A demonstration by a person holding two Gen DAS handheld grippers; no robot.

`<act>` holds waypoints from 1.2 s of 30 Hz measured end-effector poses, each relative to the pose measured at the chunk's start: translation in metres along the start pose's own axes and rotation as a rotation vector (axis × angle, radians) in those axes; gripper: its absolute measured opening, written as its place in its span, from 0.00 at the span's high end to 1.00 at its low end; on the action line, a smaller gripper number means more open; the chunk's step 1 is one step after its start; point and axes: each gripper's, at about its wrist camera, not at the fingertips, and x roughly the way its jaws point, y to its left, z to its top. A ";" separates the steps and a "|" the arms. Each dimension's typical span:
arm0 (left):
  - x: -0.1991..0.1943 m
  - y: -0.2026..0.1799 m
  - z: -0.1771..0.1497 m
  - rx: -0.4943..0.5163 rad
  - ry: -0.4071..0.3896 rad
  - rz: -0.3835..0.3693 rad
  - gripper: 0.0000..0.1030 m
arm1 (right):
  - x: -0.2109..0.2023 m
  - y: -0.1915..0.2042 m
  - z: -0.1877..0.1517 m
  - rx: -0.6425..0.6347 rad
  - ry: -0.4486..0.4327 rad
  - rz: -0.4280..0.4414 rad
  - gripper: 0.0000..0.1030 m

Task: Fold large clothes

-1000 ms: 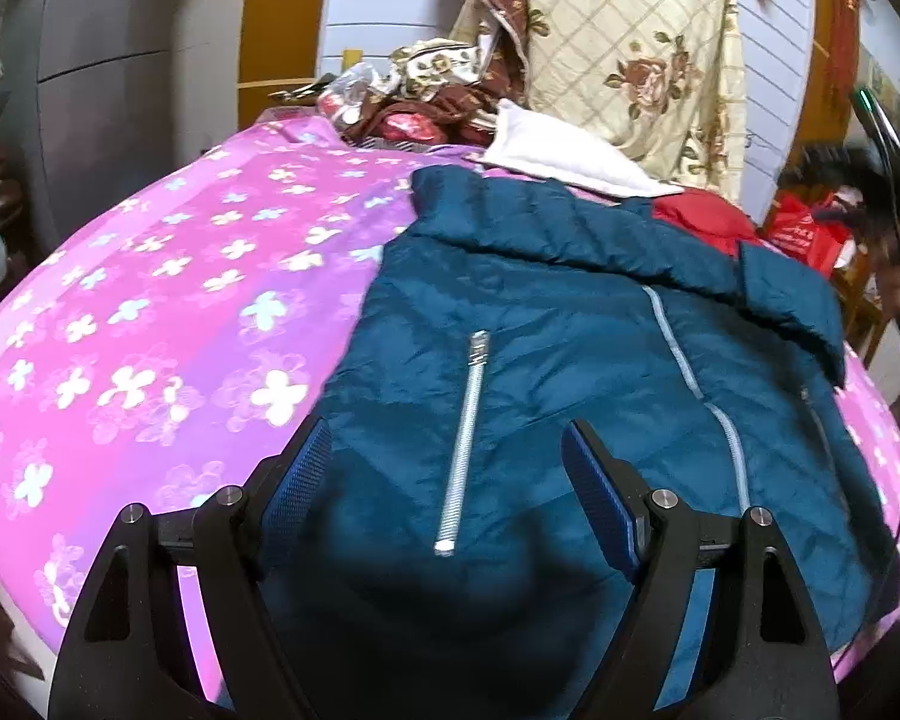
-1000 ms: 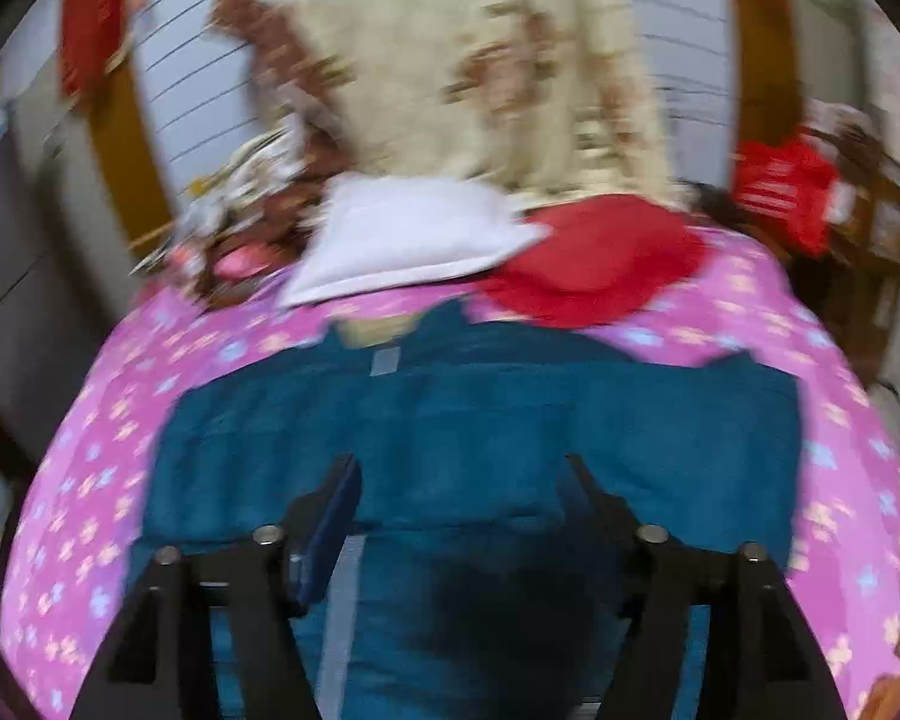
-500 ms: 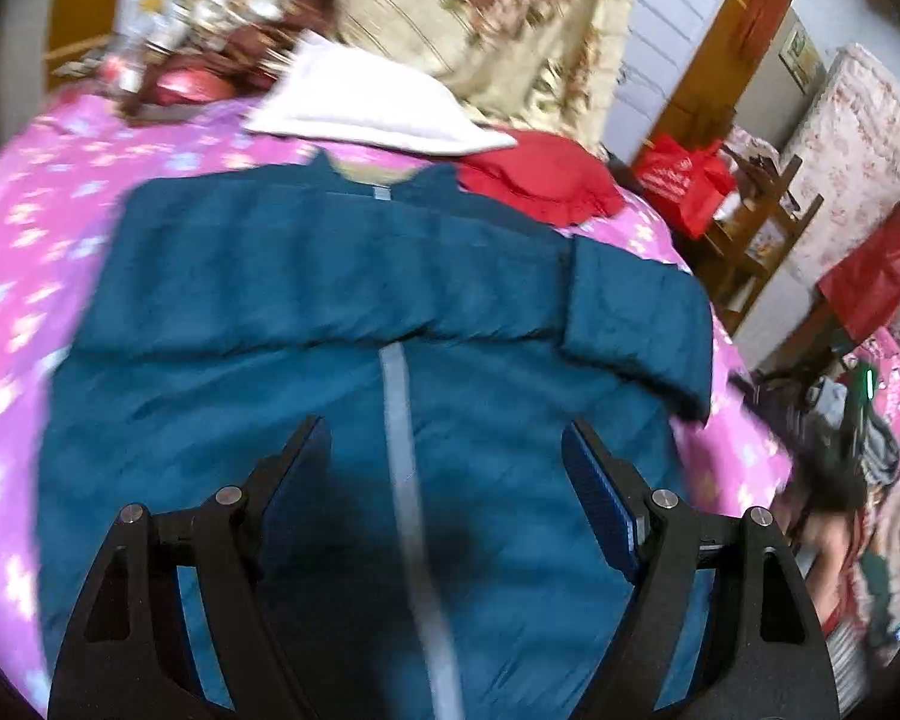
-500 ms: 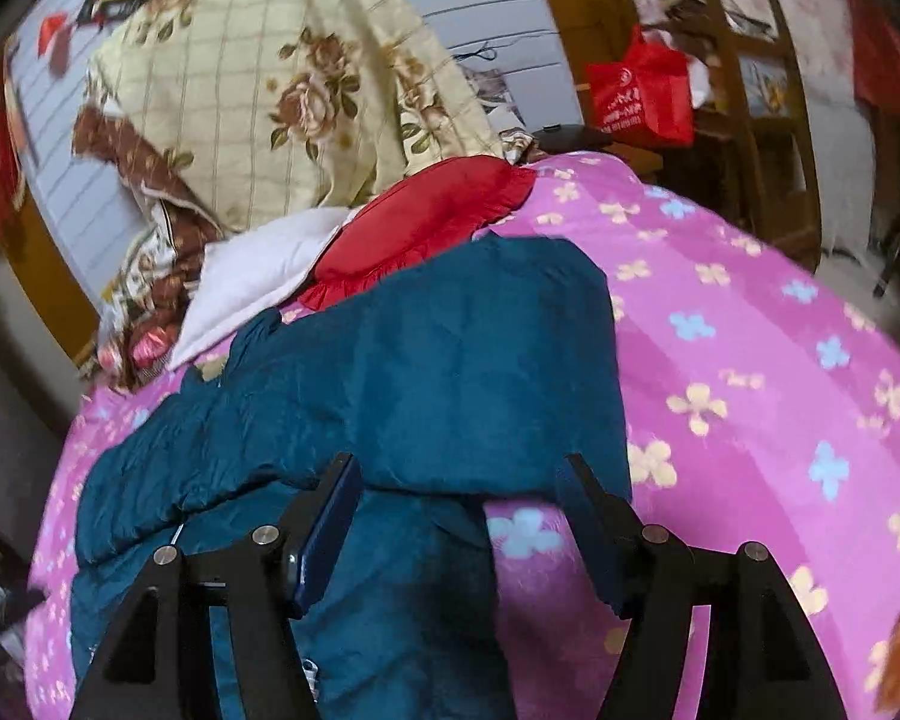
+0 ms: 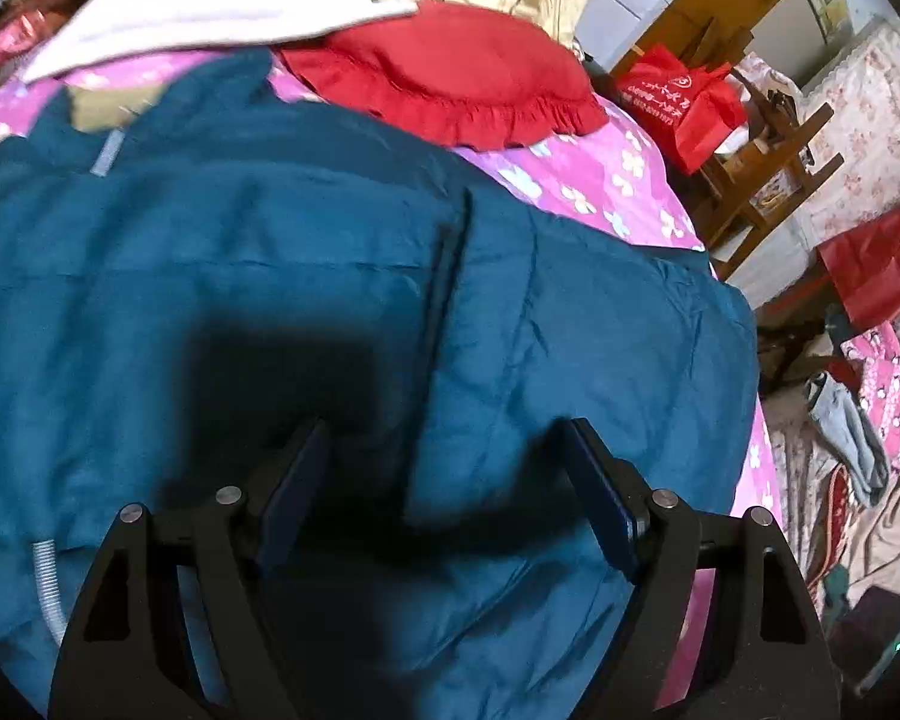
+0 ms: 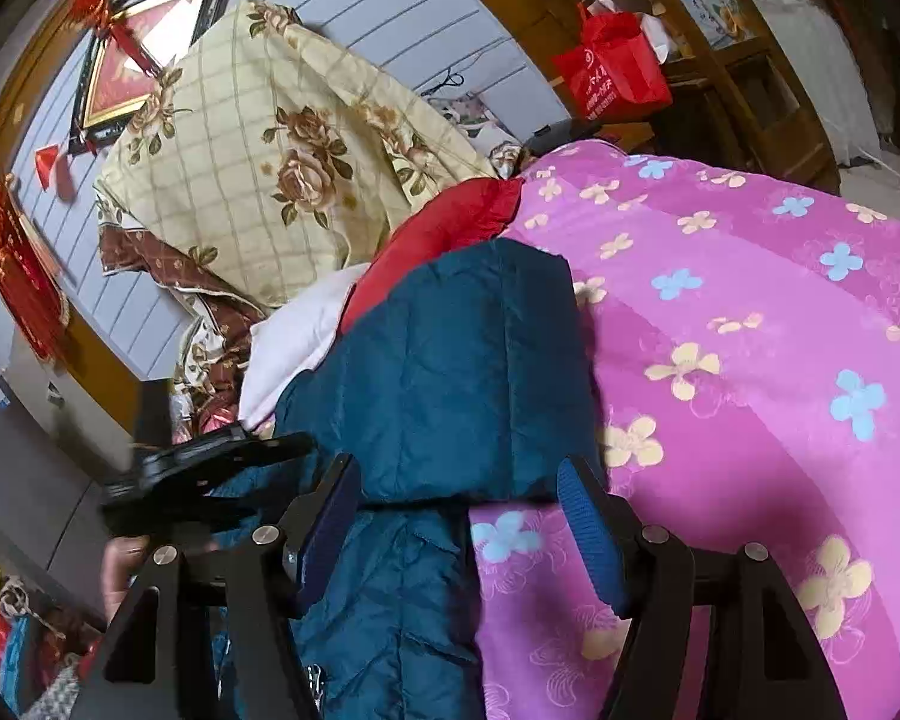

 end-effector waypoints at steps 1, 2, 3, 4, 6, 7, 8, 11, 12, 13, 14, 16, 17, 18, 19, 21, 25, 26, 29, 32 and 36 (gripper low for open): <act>0.004 -0.003 -0.001 0.001 -0.002 -0.004 0.23 | 0.001 -0.002 0.000 0.005 0.005 0.003 0.36; 0.007 -0.006 -0.002 0.002 -0.003 -0.009 0.23 | 0.002 -0.005 0.001 0.013 0.011 0.001 0.36; 0.010 -0.009 -0.004 0.003 0.001 -0.017 0.23 | 0.003 -0.007 0.001 0.021 0.014 -0.003 0.36; 0.013 -0.013 -0.005 0.008 0.012 -0.024 0.27 | 0.005 -0.010 0.000 0.030 0.018 -0.008 0.36; 0.014 -0.025 -0.007 0.053 0.031 -0.026 0.66 | 0.006 -0.013 0.000 0.040 0.022 -0.020 0.36; 0.014 -0.030 -0.009 0.078 0.044 0.003 0.95 | 0.006 -0.014 -0.001 0.042 0.020 -0.028 0.36; 0.013 -0.034 -0.011 0.088 0.060 0.019 0.95 | 0.006 -0.014 -0.001 0.040 0.018 -0.033 0.36; -0.005 -0.037 -0.013 0.102 0.018 0.056 0.96 | 0.003 -0.012 -0.003 0.022 0.007 -0.052 0.36; -0.013 -0.036 -0.013 0.103 -0.002 0.064 0.96 | 0.002 -0.012 -0.003 0.022 0.003 -0.053 0.36; -0.018 -0.036 -0.012 0.100 -0.016 0.066 0.96 | 0.001 -0.012 -0.003 0.025 0.001 -0.053 0.36; -0.028 -0.033 -0.012 0.094 -0.033 0.067 0.96 | 0.001 -0.012 -0.004 0.027 0.000 -0.053 0.36; -0.042 -0.029 -0.011 0.084 -0.057 0.067 0.96 | 0.000 -0.011 -0.004 0.035 -0.002 -0.050 0.36; -0.049 -0.028 -0.011 0.082 -0.065 0.063 0.96 | 0.000 -0.011 -0.004 0.034 0.000 -0.048 0.36; -0.056 -0.026 -0.012 0.082 -0.071 0.054 0.96 | 0.001 -0.009 -0.004 0.030 0.003 -0.046 0.36; -0.061 -0.027 -0.012 0.084 -0.081 0.052 0.97 | 0.002 -0.007 -0.004 0.019 0.008 -0.045 0.36; -0.076 -0.026 -0.014 0.094 -0.111 0.052 0.97 | 0.002 -0.004 -0.005 -0.011 0.010 -0.054 0.36; -0.098 -0.017 -0.014 0.081 -0.153 0.080 0.97 | 0.003 -0.008 -0.005 0.006 0.019 -0.051 0.36; -0.102 -0.013 -0.014 0.071 -0.161 0.083 0.97 | 0.004 -0.009 -0.005 0.012 0.026 -0.044 0.36; -0.118 0.002 -0.018 0.034 -0.195 0.089 0.97 | 0.003 -0.007 -0.005 -0.011 0.022 -0.054 0.36; -0.111 0.009 -0.020 0.038 -0.160 0.072 0.97 | 0.005 -0.007 -0.007 0.005 0.031 -0.046 0.36; -0.075 0.003 -0.020 0.014 -0.070 -0.024 0.89 | 0.005 -0.008 -0.007 0.020 0.044 -0.025 0.36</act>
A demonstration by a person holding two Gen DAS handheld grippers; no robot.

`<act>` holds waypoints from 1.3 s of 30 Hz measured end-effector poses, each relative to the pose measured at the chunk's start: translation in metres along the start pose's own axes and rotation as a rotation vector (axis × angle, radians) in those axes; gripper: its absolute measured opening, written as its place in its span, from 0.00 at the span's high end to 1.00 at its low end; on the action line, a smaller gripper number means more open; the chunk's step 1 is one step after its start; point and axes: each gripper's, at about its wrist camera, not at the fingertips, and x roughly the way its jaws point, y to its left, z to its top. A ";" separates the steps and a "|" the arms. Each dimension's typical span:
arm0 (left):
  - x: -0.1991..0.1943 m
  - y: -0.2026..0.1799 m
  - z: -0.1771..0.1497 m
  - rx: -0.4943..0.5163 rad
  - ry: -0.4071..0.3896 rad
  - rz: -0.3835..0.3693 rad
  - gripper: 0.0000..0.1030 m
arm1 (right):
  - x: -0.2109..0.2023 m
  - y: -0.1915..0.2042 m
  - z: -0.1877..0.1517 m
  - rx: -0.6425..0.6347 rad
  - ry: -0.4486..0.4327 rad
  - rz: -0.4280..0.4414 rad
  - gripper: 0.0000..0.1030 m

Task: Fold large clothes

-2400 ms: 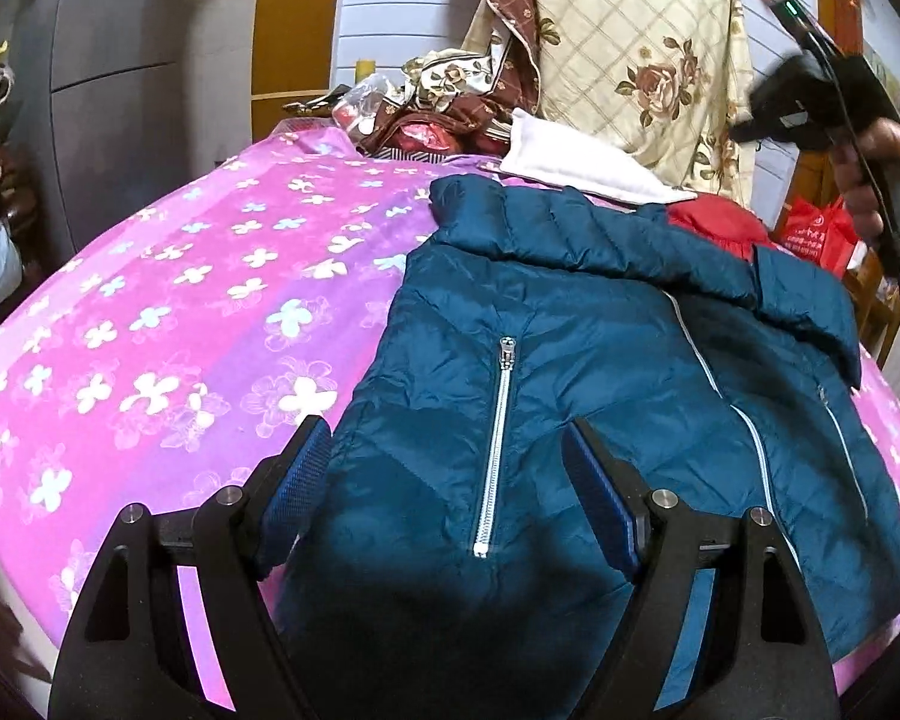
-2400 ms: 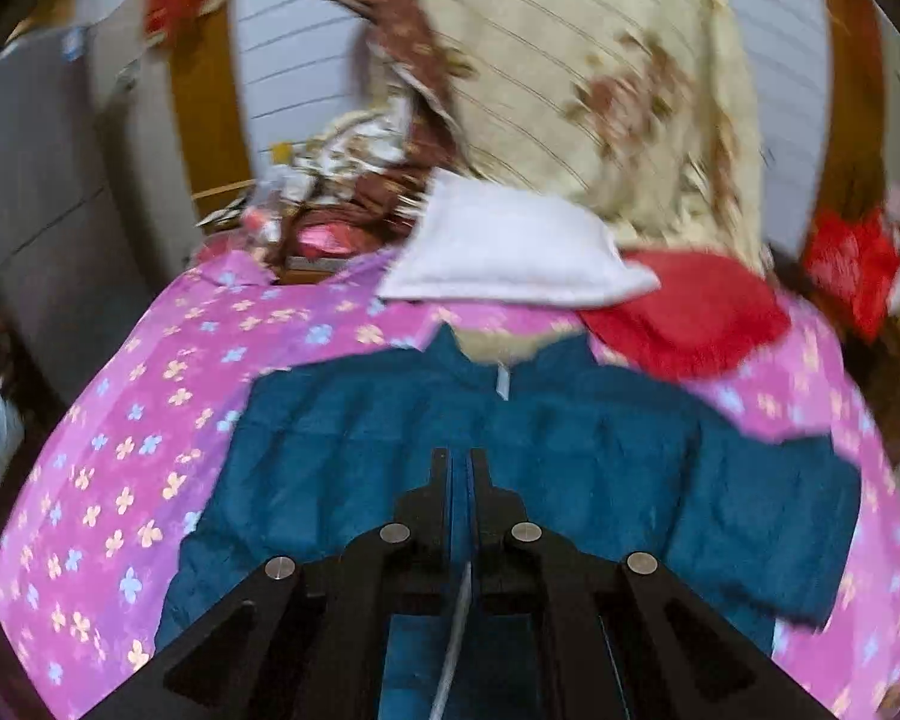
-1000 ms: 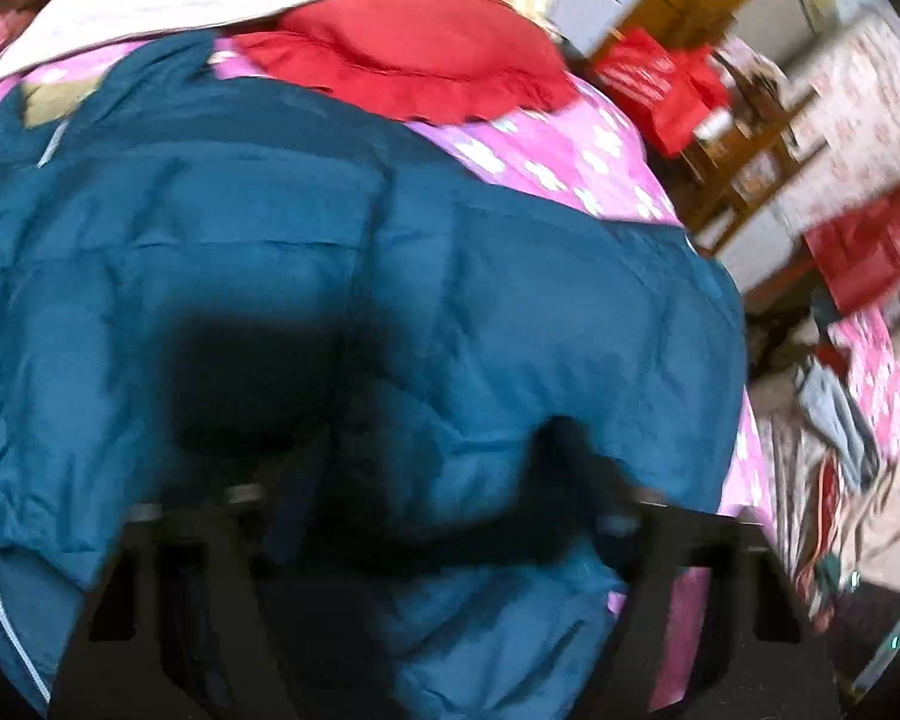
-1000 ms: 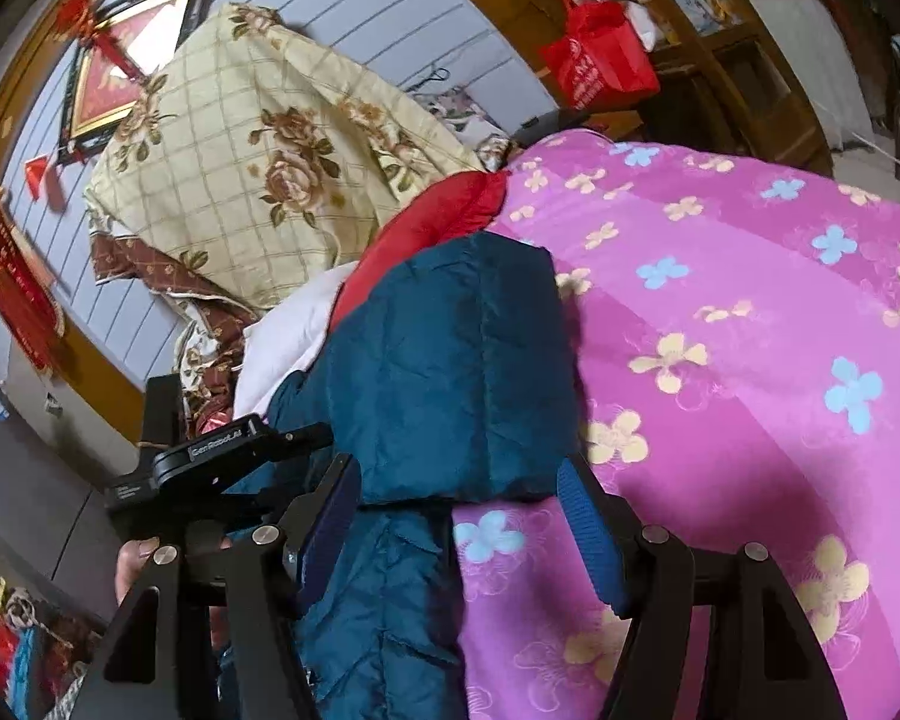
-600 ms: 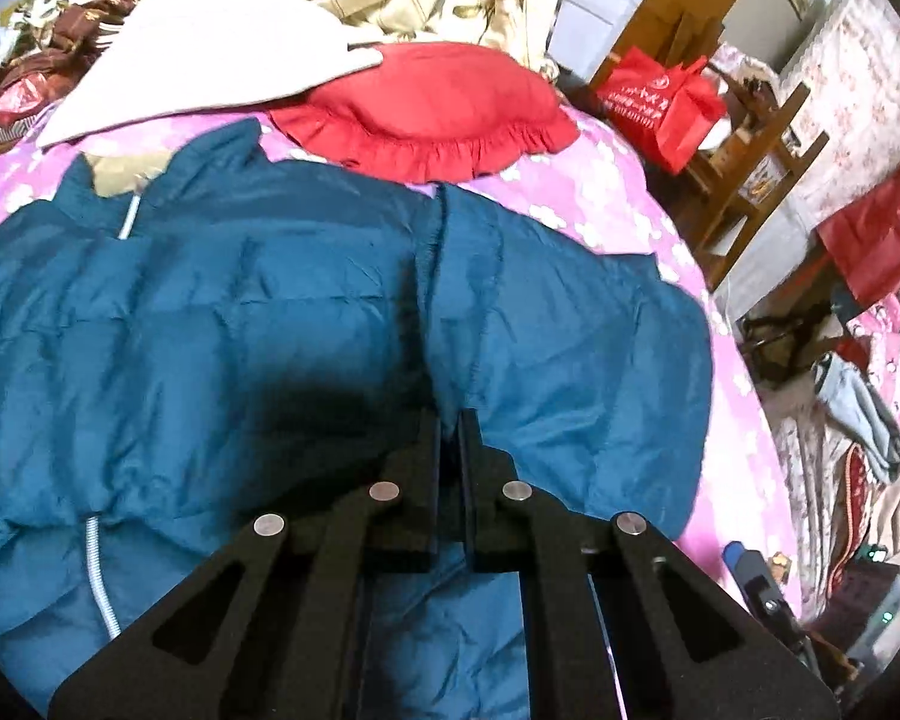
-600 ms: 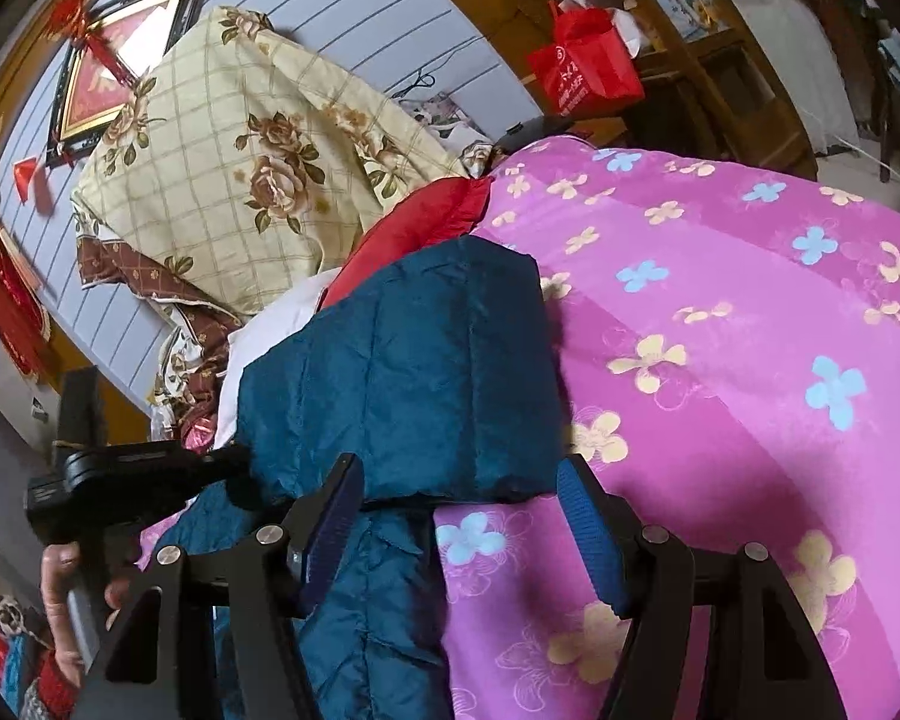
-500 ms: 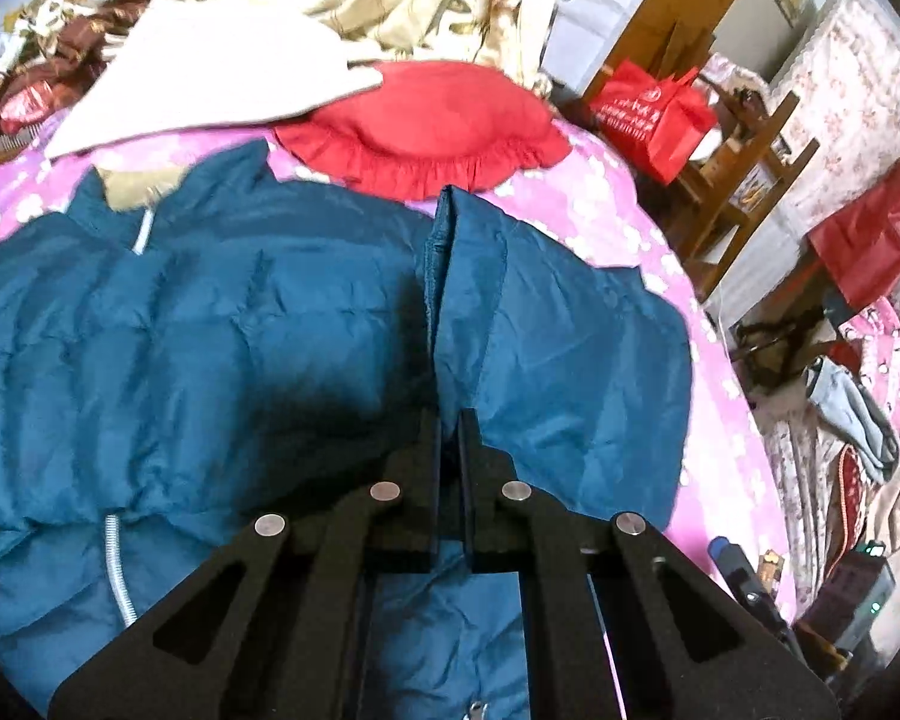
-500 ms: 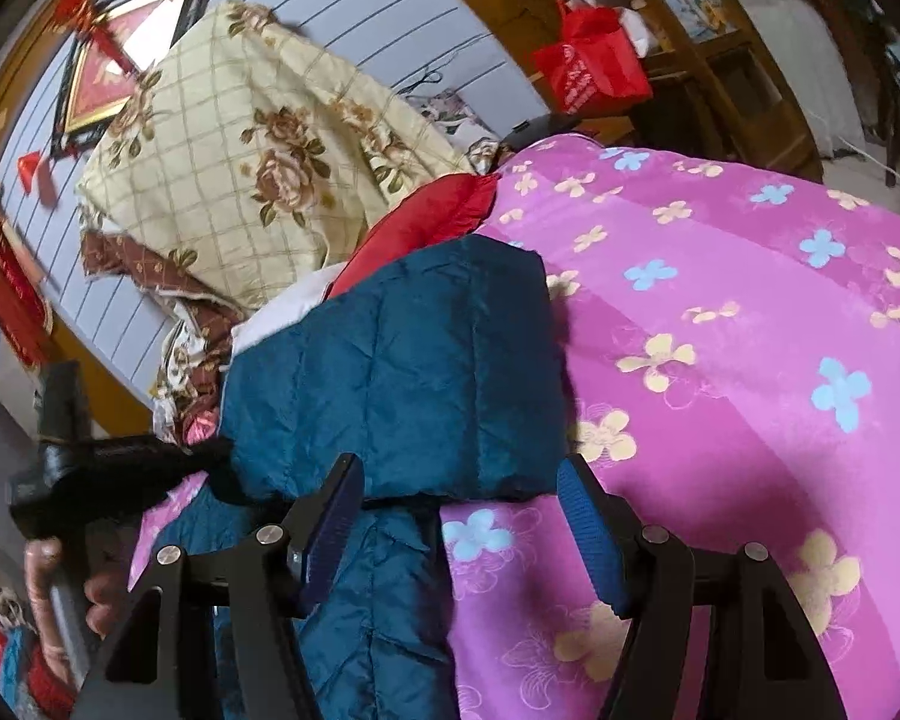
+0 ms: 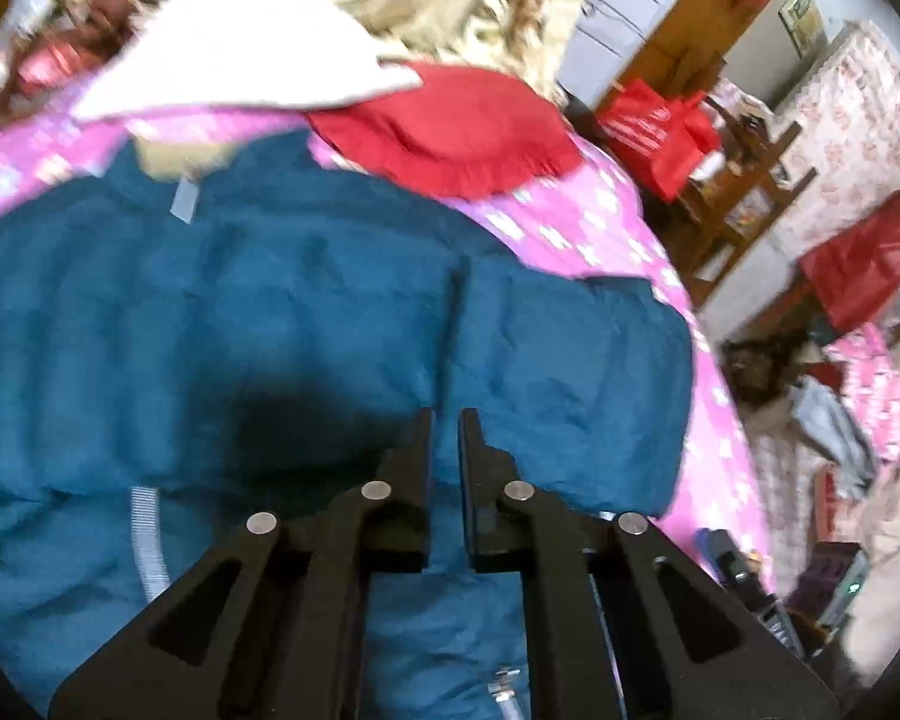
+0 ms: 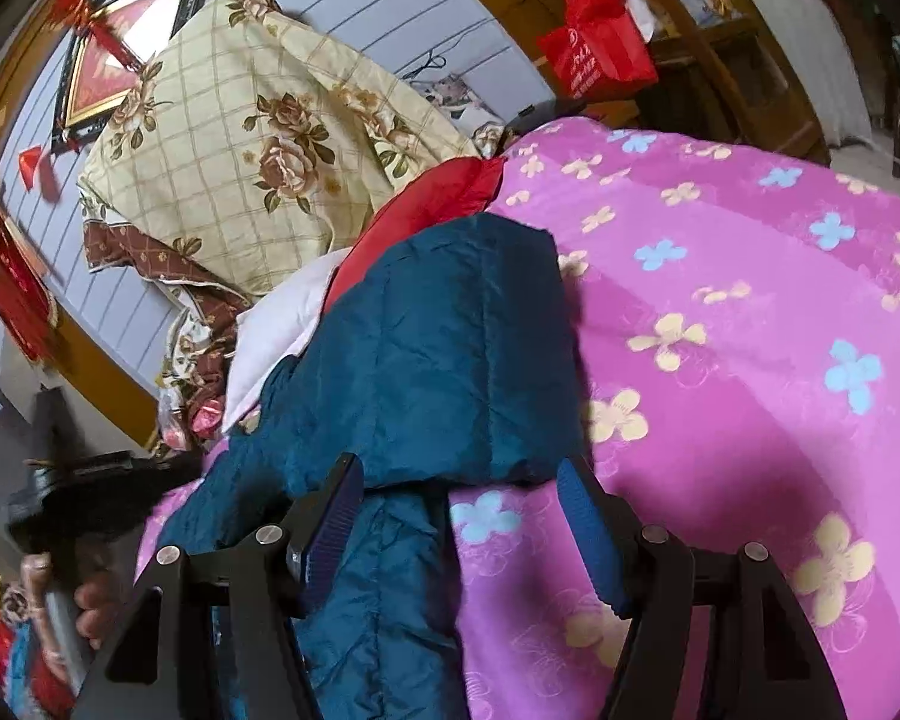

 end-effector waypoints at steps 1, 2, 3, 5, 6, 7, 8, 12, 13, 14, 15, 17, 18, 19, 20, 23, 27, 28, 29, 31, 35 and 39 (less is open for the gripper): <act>0.012 -0.003 0.000 -0.008 0.021 -0.028 0.80 | -0.001 0.000 0.000 -0.006 -0.004 -0.007 0.36; 0.023 -0.006 0.000 -0.007 0.032 -0.025 0.75 | -0.002 -0.001 0.000 -0.008 -0.006 -0.010 0.36; 0.033 -0.010 0.000 0.008 0.035 -0.009 0.66 | -0.001 -0.002 0.000 -0.006 -0.005 -0.009 0.36; 0.049 -0.020 0.003 0.050 0.040 0.007 0.62 | 0.001 -0.006 0.001 0.004 0.007 0.000 0.36; 0.057 -0.023 0.006 0.067 0.046 0.015 0.62 | 0.002 -0.007 0.002 0.006 0.011 0.000 0.36; 0.063 -0.026 0.008 0.071 0.046 0.020 0.62 | 0.003 -0.009 0.002 0.006 0.015 -0.001 0.36; 0.068 -0.027 0.011 0.071 0.042 0.010 0.62 | 0.004 -0.010 0.002 0.007 0.018 -0.003 0.36; 0.090 -0.024 0.013 0.054 0.082 -0.079 0.43 | 0.009 -0.011 0.003 0.016 0.036 0.005 0.36; 0.096 -0.026 0.010 0.054 0.103 -0.101 0.43 | 0.009 -0.011 0.003 0.011 0.038 0.001 0.36; 0.099 -0.028 0.008 0.059 0.115 -0.114 0.43 | 0.009 -0.010 0.003 0.001 0.038 -0.004 0.36; 0.102 -0.034 0.004 0.076 0.126 -0.123 0.43 | 0.009 -0.009 0.003 -0.004 0.037 -0.009 0.36; 0.103 -0.043 -0.001 0.110 0.141 -0.089 0.76 | 0.009 -0.009 0.002 -0.006 0.034 -0.022 0.36; 0.104 -0.047 -0.003 0.122 0.153 -0.055 0.93 | 0.010 -0.009 0.002 -0.002 0.033 -0.026 0.36; 0.104 -0.052 -0.006 0.142 0.153 -0.020 0.96 | 0.010 -0.010 0.001 0.000 0.034 -0.029 0.36; 0.101 -0.056 -0.008 0.163 0.141 0.006 0.97 | 0.011 -0.010 0.001 0.001 0.036 -0.034 0.36; 0.088 -0.062 -0.010 0.180 0.101 0.062 0.98 | 0.008 -0.008 0.001 -0.013 0.027 -0.044 0.36; 0.052 -0.050 -0.005 0.147 0.021 0.072 0.99 | 0.003 -0.003 0.002 -0.049 0.005 -0.055 0.36; 0.041 -0.045 -0.004 0.140 -0.001 0.083 0.99 | 0.002 -0.002 0.002 -0.051 -0.001 -0.059 0.36; 0.030 -0.039 -0.004 0.129 -0.023 0.090 1.00 | 0.002 -0.002 0.002 -0.049 -0.002 -0.061 0.36; 0.010 -0.025 -0.002 0.100 -0.060 0.101 1.00 | 0.003 -0.003 0.002 -0.046 0.006 -0.054 0.36; -0.031 0.016 0.005 0.035 -0.149 0.185 1.00 | 0.003 -0.003 0.001 -0.045 0.005 -0.054 0.36; -0.028 0.032 0.007 0.016 -0.096 0.097 1.00 | 0.006 -0.002 0.001 -0.012 0.028 -0.016 0.36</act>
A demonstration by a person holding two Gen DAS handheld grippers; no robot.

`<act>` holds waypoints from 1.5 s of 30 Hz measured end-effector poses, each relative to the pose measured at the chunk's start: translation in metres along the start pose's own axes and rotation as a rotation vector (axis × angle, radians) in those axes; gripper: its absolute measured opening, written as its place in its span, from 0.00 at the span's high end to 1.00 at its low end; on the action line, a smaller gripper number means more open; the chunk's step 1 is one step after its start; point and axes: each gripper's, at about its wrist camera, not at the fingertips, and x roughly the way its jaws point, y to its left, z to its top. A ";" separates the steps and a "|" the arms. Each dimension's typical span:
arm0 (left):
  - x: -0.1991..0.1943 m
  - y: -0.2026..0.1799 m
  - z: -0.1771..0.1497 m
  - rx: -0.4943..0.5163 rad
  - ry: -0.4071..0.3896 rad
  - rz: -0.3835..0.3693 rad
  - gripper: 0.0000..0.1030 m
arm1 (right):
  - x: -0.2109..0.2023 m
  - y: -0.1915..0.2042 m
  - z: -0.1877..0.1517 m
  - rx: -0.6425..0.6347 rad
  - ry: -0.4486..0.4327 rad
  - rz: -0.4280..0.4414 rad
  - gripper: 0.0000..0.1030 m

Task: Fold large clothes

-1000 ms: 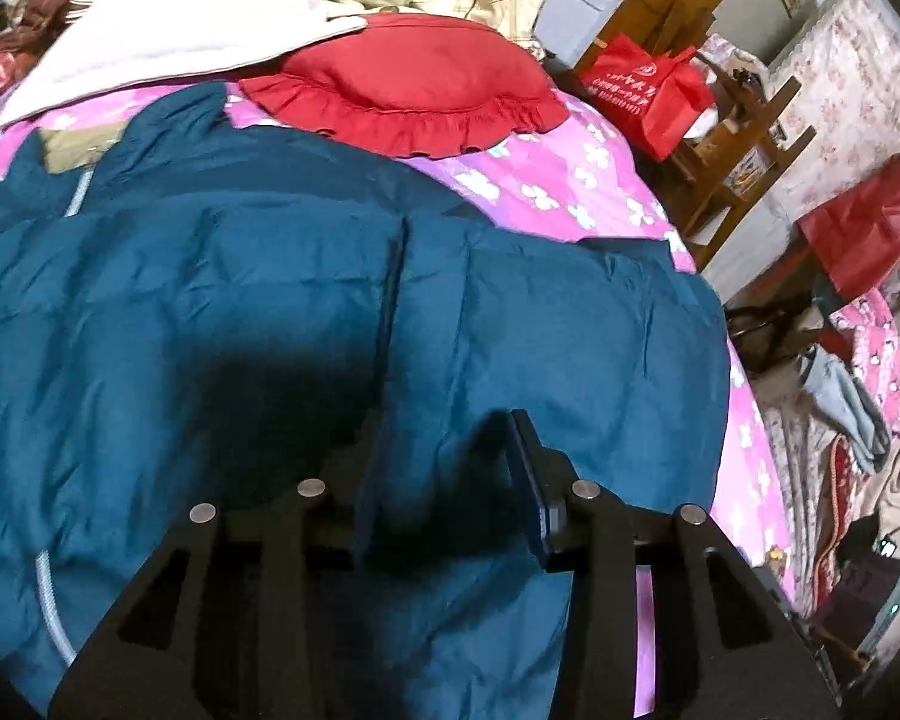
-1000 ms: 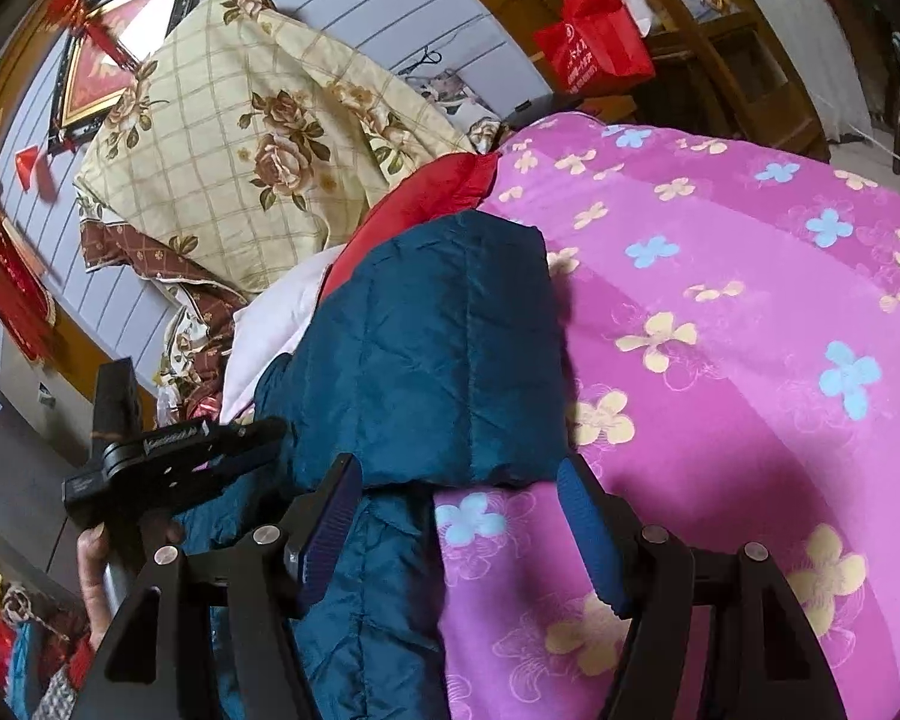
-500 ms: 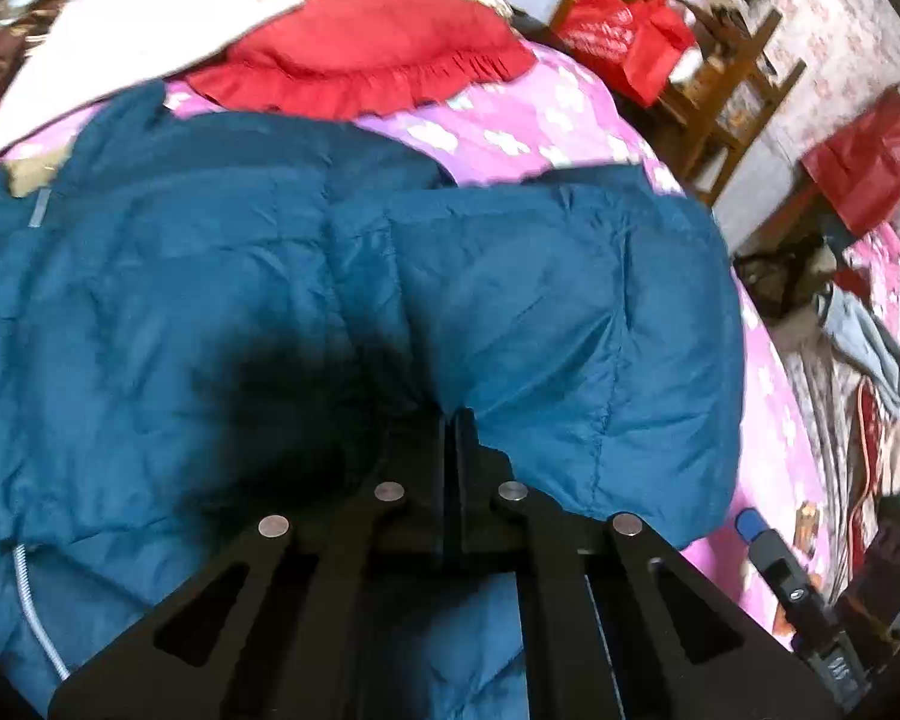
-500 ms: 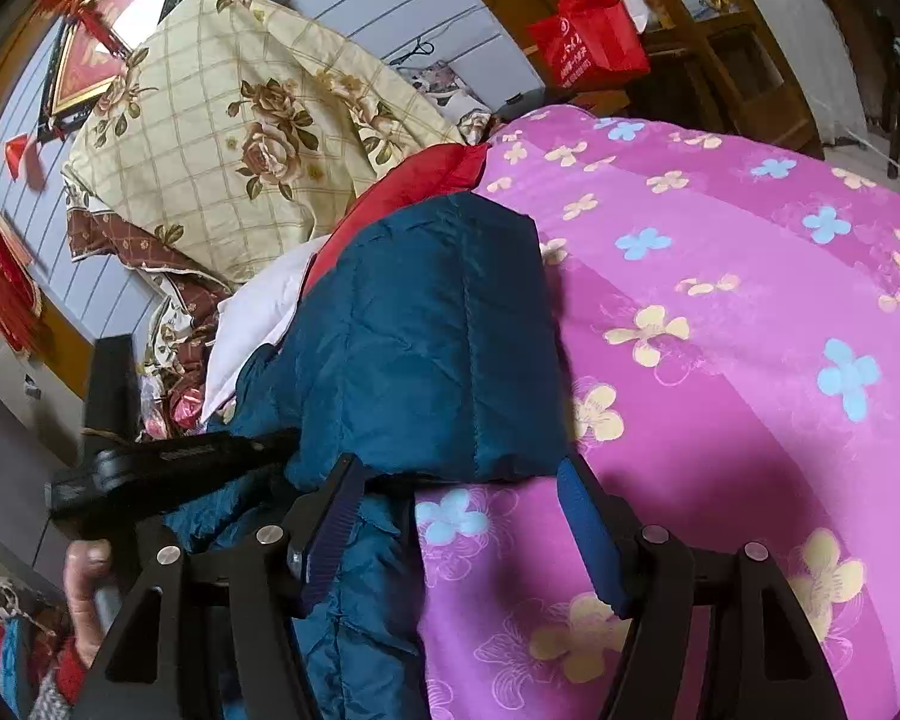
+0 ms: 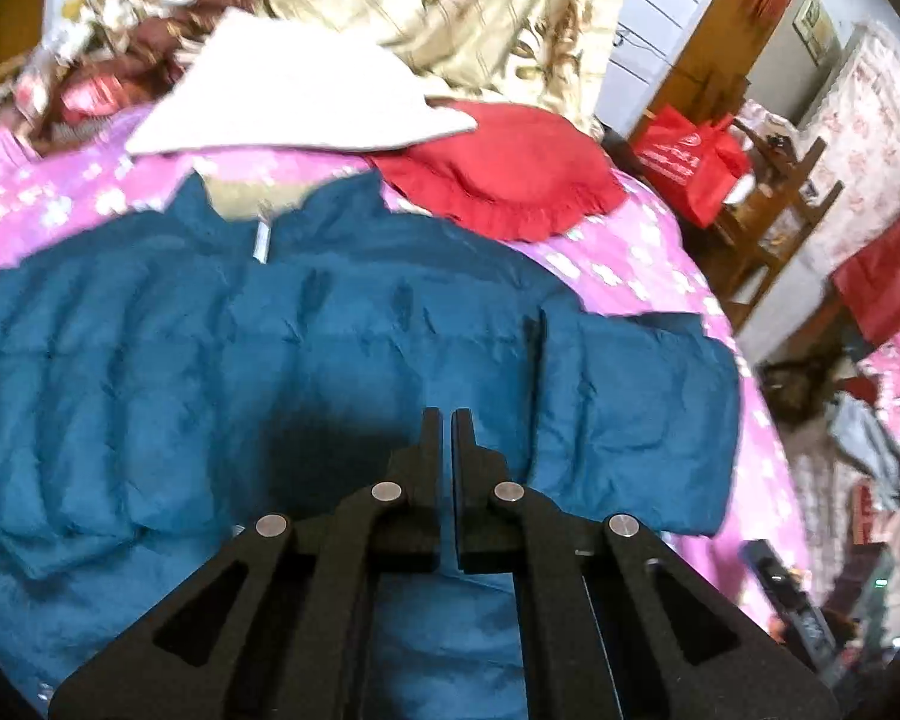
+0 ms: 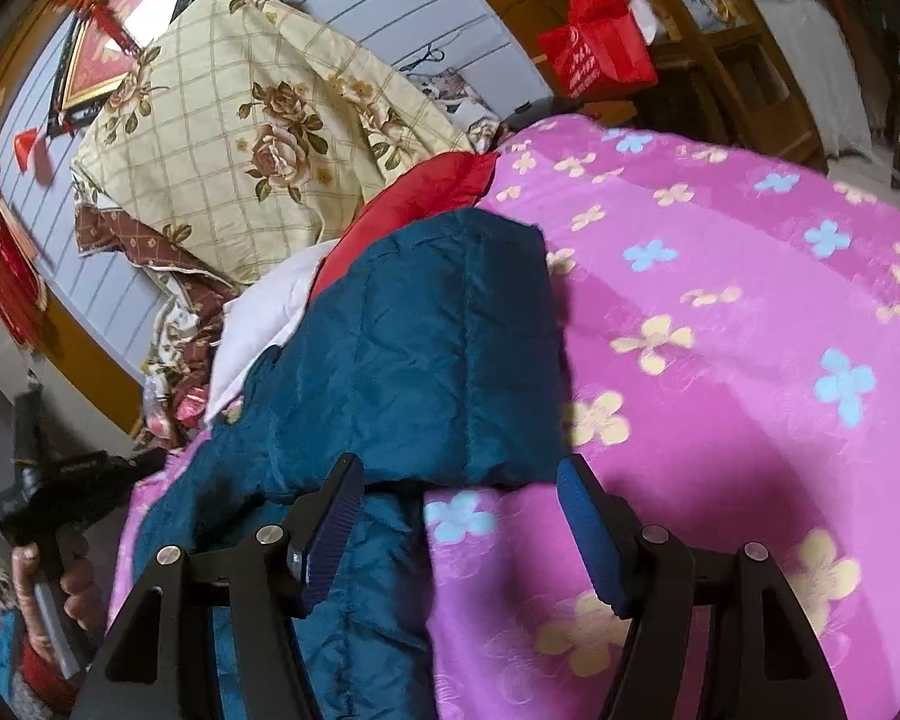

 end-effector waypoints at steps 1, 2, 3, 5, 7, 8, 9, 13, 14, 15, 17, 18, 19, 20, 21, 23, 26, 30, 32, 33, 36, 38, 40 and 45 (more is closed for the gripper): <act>0.006 -0.004 -0.001 -0.001 0.015 -0.043 0.99 | 0.000 0.001 0.000 -0.003 -0.002 -0.002 0.36; 0.015 -0.010 -0.001 0.003 0.031 -0.077 0.97 | -0.001 0.003 -0.001 -0.008 -0.004 -0.005 0.36; 0.025 -0.017 -0.002 0.004 0.041 -0.107 0.94 | -0.002 0.004 -0.001 -0.015 -0.008 -0.008 0.36; 0.043 -0.031 -0.004 0.006 0.061 -0.130 0.79 | -0.003 0.004 -0.001 -0.023 -0.012 -0.009 0.36; 0.067 -0.044 -0.001 0.003 0.085 -0.137 0.55 | -0.002 0.003 -0.001 -0.022 -0.012 -0.008 0.36; 0.075 -0.046 0.000 -0.003 0.088 -0.145 0.51 | -0.002 0.002 -0.001 -0.018 -0.009 -0.004 0.36; 0.083 -0.047 0.002 -0.013 0.092 -0.156 0.51 | -0.001 0.001 0.000 -0.015 -0.007 -0.004 0.36; 0.110 -0.042 0.004 -0.131 0.141 -0.272 0.48 | 0.002 -0.005 0.002 0.010 0.006 -0.001 0.36; 0.116 -0.041 0.003 -0.151 0.157 -0.295 0.46 | 0.003 -0.007 0.002 0.021 0.011 0.005 0.36; 0.121 -0.044 0.001 -0.146 0.167 -0.300 0.44 | 0.003 -0.008 0.002 0.028 0.014 0.010 0.36; 0.124 -0.053 -0.002 -0.093 0.164 -0.285 0.39 | 0.004 -0.009 0.002 0.035 0.019 0.013 0.36; 0.124 -0.059 -0.004 -0.065 0.163 -0.284 0.35 | 0.005 -0.009 0.002 0.031 0.018 0.009 0.36; 0.124 -0.069 -0.008 -0.026 0.169 -0.285 0.34 | 0.005 -0.008 0.002 0.023 0.015 0.002 0.36; 0.124 -0.073 -0.011 -0.010 0.173 -0.282 0.34 | 0.005 -0.007 0.001 0.015 0.013 -0.007 0.36; 0.124 -0.081 -0.015 0.007 0.176 -0.271 0.34 | 0.006 -0.006 0.001 0.012 0.012 -0.012 0.36; 0.128 -0.096 -0.023 0.071 0.205 -0.215 0.54 | 0.008 -0.006 0.000 0.012 0.016 -0.021 0.36; 0.123 -0.116 -0.030 0.154 0.204 -0.143 0.91 | 0.010 -0.007 -0.001 0.013 0.015 -0.042 0.36; 0.089 -0.117 -0.031 0.160 0.143 -0.097 0.95 | 0.004 -0.007 0.001 0.011 -0.008 -0.051 0.36; 0.066 -0.106 -0.029 0.144 0.105 -0.084 0.95 | 0.000 -0.005 0.001 0.001 -0.023 -0.048 0.36; 0.051 -0.098 -0.027 0.142 0.082 -0.074 0.95 | -0.002 -0.003 0.000 -0.007 -0.028 -0.050 0.36; 0.002 -0.067 -0.022 0.131 0.005 -0.021 0.95 | -0.007 0.006 -0.005 -0.039 -0.036 -0.049 0.36; -0.025 -0.041 -0.020 0.112 -0.036 0.015 0.95 | -0.011 0.015 -0.010 -0.071 -0.040 -0.046 0.36; -0.053 -0.004 -0.017 0.070 -0.080 0.079 0.95 | -0.014 0.030 -0.018 -0.131 -0.050 -0.058 0.36; -0.093 0.091 -0.017 -0.035 -0.119 0.262 0.95 | -0.016 0.076 -0.035 -0.277 -0.043 -0.080 0.36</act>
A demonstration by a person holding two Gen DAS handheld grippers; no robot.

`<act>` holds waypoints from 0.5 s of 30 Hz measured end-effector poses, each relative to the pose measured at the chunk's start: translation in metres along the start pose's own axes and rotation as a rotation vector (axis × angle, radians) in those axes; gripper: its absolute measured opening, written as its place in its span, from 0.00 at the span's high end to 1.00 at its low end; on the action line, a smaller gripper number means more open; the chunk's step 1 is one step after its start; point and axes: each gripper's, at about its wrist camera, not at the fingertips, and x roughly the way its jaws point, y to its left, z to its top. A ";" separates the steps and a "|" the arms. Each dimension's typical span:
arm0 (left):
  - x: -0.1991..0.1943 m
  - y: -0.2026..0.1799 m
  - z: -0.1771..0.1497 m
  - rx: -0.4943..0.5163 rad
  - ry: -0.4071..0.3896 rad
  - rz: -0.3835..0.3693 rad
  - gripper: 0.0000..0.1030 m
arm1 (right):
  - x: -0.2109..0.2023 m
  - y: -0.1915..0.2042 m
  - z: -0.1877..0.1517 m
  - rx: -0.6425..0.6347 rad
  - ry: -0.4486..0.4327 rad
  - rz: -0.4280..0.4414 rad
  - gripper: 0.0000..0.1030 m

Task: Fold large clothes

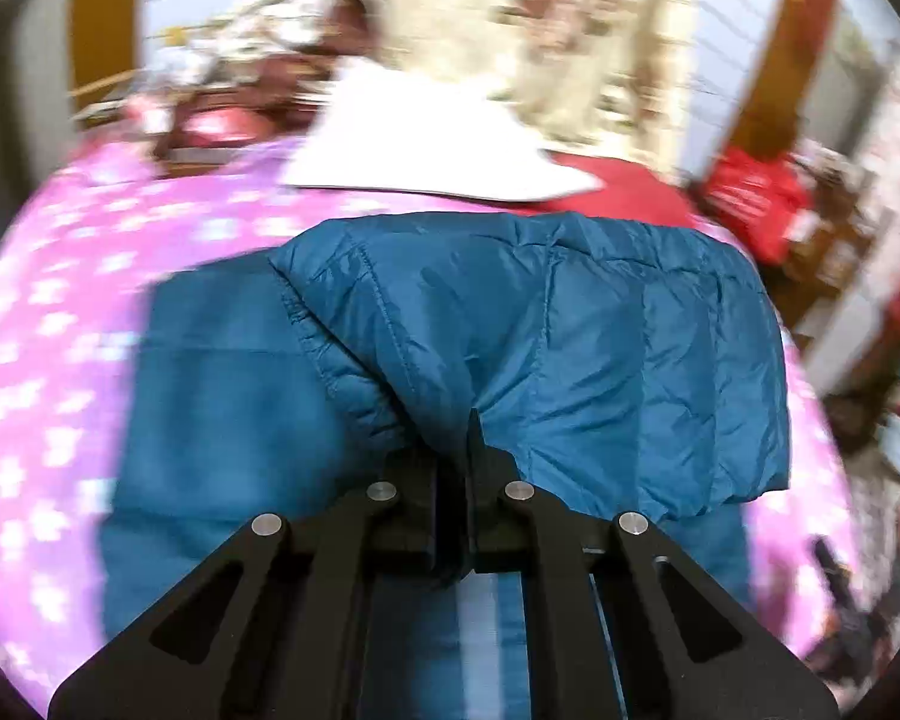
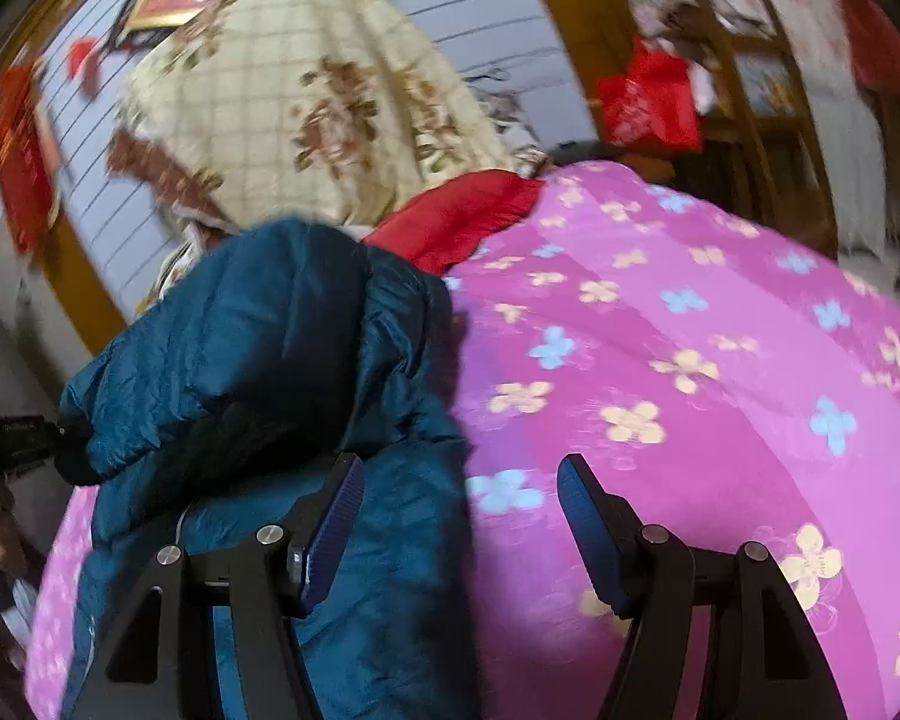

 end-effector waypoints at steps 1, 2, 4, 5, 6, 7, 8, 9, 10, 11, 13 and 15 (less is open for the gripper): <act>0.002 0.020 0.000 -0.022 0.003 0.034 0.95 | 0.000 0.010 0.000 -0.023 0.007 0.007 0.36; 0.006 0.041 0.000 -0.049 0.014 0.058 0.95 | 0.001 0.021 0.000 -0.046 0.020 0.018 0.36; 0.016 0.067 0.000 -0.079 0.043 0.081 0.95 | 0.008 0.040 0.002 -0.079 0.057 0.040 0.36; 0.022 0.078 -0.001 -0.096 0.059 0.089 0.95 | 0.015 0.050 0.005 -0.095 0.084 0.052 0.36; 0.028 0.088 -0.002 -0.108 0.069 0.086 0.95 | 0.022 0.057 0.007 -0.107 0.107 0.062 0.36; 0.031 0.097 -0.001 -0.113 0.074 0.078 0.95 | 0.030 0.066 0.009 -0.119 0.130 0.073 0.36; 0.035 0.098 0.001 -0.115 0.079 0.073 0.95 | 0.039 0.076 0.011 -0.133 0.147 0.076 0.36; 0.042 0.102 0.002 -0.117 0.089 0.066 0.93 | 0.046 0.084 0.013 -0.146 0.156 0.074 0.36; 0.047 0.099 0.004 -0.119 0.099 0.064 0.92 | 0.056 0.093 0.016 -0.162 0.166 0.065 0.36; 0.052 0.101 0.004 -0.126 0.114 0.068 0.91 | 0.067 0.100 0.019 -0.171 0.172 0.055 0.36; 0.060 0.100 0.006 -0.152 0.138 0.075 0.85 | 0.085 0.111 0.023 -0.179 0.186 0.049 0.36; 0.066 0.109 0.007 -0.190 0.155 0.048 0.77 | 0.107 0.123 0.027 -0.195 0.211 0.027 0.36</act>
